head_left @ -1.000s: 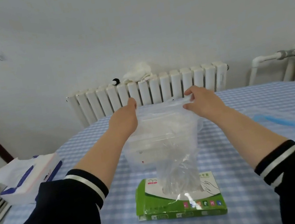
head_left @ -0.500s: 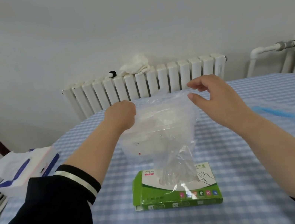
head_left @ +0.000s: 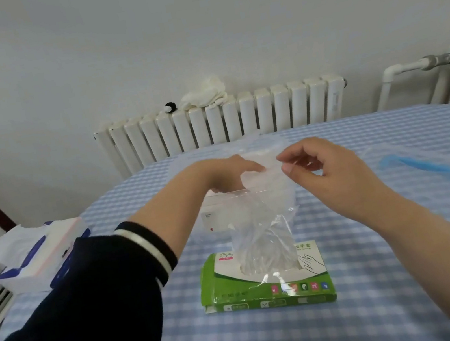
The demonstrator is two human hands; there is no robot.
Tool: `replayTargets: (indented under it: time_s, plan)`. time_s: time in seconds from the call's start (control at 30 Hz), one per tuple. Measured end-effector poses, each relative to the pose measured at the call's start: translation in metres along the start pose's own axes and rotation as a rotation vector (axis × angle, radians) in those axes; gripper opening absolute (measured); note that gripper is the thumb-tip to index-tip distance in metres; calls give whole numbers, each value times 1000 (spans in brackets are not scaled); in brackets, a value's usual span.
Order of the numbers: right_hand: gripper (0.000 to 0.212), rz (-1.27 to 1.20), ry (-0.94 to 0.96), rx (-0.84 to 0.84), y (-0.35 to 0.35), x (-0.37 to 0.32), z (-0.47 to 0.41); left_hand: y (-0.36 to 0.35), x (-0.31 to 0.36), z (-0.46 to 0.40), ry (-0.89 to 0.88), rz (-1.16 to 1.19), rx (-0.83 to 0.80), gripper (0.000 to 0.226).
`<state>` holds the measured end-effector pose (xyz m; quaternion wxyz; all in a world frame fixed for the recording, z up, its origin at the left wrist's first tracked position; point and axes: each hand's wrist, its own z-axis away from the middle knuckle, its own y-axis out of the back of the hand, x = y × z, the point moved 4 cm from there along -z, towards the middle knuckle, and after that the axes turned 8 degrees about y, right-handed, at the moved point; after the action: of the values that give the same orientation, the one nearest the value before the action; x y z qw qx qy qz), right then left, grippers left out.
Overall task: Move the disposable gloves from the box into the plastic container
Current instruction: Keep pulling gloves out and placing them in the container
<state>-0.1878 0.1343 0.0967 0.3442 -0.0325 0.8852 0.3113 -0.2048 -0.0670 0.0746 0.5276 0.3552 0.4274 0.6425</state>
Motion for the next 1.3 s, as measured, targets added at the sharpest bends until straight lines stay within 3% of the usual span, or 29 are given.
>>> replayTargets:
  time_s: [0.1, 0.17, 0.23, 0.33, 0.4, 0.57, 0.63, 0.67, 0.77, 0.87, 0.97, 1.2, 1.3]
  plan:
    - [4, 25, -93, -214, -3, 5, 2, -11, 0, -21, 69, 48, -105, 46]
    - [9, 69, -164, -409, -8, 10, 6, -13, 3, -17, 162, 38, -143, 53]
    - [20, 153, -190, -578, -15, 12, 10, -12, 4, -16, 135, 12, -138, 56]
    - [32, 173, -205, -646, -24, 13, 15, -3, 1, -6, 56, 83, -77, 57]
    - [37, 156, -201, -621, -29, 13, 16, 12, -1, 6, 45, 163, 67, 47]
    - [30, 38, -190, -473, -39, 14, 17, 33, 3, 64, 8, 454, 713, 33]
    - [19, 11, -174, -406, -42, 14, 16, 19, 8, 93, -44, 563, 861, 24]
    - [14, 1, -167, -376, -42, 14, 16, 9, 11, 106, -56, 564, 890, 31]
    - [11, -61, -152, -295, -40, 11, 15, -33, 14, 127, -13, 512, 836, 57]
    - [7, -230, -148, -303, -42, 9, 16, -84, 8, 115, 106, 549, 583, 63]
    - [5, -348, -151, -315, -47, 9, 20, -121, 10, 100, 79, 672, 366, 70]
    - [12, -418, -21, -148, -47, -2, 22, -132, 15, 98, 10, 590, 339, 81]
    - [17, -503, 62, 9, -38, -12, 20, -130, 16, 98, -1, 569, 340, 83]
